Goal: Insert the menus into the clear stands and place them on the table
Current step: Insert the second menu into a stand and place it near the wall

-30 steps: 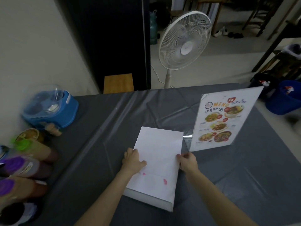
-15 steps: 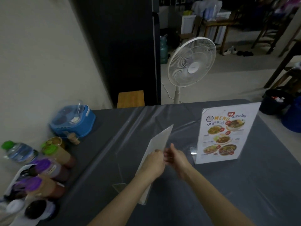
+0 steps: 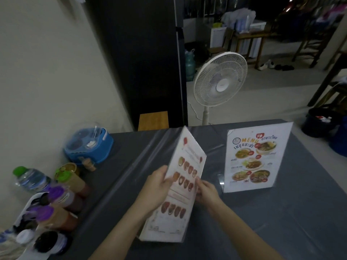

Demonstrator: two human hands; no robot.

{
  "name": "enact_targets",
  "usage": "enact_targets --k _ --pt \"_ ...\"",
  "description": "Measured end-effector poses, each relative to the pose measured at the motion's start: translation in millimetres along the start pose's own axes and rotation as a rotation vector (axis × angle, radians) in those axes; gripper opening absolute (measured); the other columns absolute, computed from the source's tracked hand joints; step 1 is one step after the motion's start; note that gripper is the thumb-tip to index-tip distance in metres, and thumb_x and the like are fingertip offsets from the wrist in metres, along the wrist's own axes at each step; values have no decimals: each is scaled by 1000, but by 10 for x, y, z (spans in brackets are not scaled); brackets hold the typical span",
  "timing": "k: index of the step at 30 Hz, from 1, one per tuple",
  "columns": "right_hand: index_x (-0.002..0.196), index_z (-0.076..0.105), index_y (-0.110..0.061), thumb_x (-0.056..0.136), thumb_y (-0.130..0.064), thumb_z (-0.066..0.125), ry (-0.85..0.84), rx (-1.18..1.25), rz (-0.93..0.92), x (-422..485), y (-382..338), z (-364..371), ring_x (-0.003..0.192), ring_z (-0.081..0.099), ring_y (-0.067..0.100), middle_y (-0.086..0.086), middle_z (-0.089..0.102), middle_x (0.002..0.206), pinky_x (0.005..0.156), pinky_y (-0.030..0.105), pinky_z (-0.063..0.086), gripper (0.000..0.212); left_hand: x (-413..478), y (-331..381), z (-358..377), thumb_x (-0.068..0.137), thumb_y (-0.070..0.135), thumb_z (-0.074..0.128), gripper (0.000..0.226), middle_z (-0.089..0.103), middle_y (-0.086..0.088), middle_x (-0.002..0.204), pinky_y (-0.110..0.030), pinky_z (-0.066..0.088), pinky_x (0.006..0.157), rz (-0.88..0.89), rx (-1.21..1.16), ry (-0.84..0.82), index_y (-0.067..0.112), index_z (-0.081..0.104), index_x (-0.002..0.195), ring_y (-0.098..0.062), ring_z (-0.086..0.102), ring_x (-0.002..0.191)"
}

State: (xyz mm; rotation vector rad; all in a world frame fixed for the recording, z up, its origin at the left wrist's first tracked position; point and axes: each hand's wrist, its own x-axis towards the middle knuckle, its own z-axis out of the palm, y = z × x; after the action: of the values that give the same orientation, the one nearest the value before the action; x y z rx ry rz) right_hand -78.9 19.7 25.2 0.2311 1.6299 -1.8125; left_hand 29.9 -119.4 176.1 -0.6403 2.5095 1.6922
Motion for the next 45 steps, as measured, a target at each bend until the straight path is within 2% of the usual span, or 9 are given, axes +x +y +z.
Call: enact_targets --k 3,8,12,17,24,28,36,40,45 --pt "99 63 -2 93 -26 54 50 -83 -133 -80 -198 -64 91 71 27 11 74 97 74 37 59 26 -126 -15 -137 97 17 50 16 77 -7 100 -44 61 76 -12 -231 -8 20 62 107 -22 76 88" --pt "102 62 2 92 -14 56 72 -92 -285 -152 -530 -206 87 71 24 13 72 98 65 29 58 19 -14 -247 -239 92 10 58 15 77 -7 96 -43 62 70 -9 -307 167 16 64 104 -23 76 83" --pt "98 63 -3 90 -15 59 79 -176 -418 -172 -728 -254 93 69 25 10 71 99 75 35 57 16 220 -471 -220 89 8 61 15 75 -3 97 -40 61 73 3 -313 260 20 65 96 -23 74 89" --pt "100 63 -4 89 -19 60 102 -271 -525 -130 -837 -222 91 69 21 8 71 99 74 32 58 18 494 -663 -182 88 8 64 16 71 2 98 -21 57 66 33 -332 294 21 62 98 -14 69 93" --pt "98 62 -9 90 -22 59 147 -306 -525 61 -787 -268 92 69 21 6 71 99 81 42 59 16 836 -885 -182 89 11 64 13 74 -6 101 -27 61 70 48 -297 248 4 60 99 -18 73 93" --pt "98 61 -8 91 -22 57 157 -290 -505 139 -701 -277 92 69 22 6 71 99 82 46 58 16 979 -995 -178 89 14 64 10 74 -5 102 -42 59 85 38 -246 229 10 64 98 -21 71 98" --pt "101 63 -7 89 -15 59 197 -194 -453 215 -657 -286 94 68 23 7 71 100 85 45 57 15 1087 -1061 -175 88 16 66 10 74 -3 99 -42 58 85 50 -187 272 12 68 97 -20 70 96" --pt "106 62 -6 88 -16 62 251 -134 -480 213 -695 -264 95 68 22 9 71 103 82 40 58 21 1103 -906 -207 88 16 66 11 72 -2 99 -32 57 78 119 -235 354 15 66 99 -17 68 92" --pt "107 63 -4 90 -14 59 278 -125 -541 153 -674 -229 91 68 14 5 70 100 66 20 58 20 1088 -861 -207 89 15 64 8 72 -1 97 -34 57 78 165 -216 373 18 66 96 -16 69 90"
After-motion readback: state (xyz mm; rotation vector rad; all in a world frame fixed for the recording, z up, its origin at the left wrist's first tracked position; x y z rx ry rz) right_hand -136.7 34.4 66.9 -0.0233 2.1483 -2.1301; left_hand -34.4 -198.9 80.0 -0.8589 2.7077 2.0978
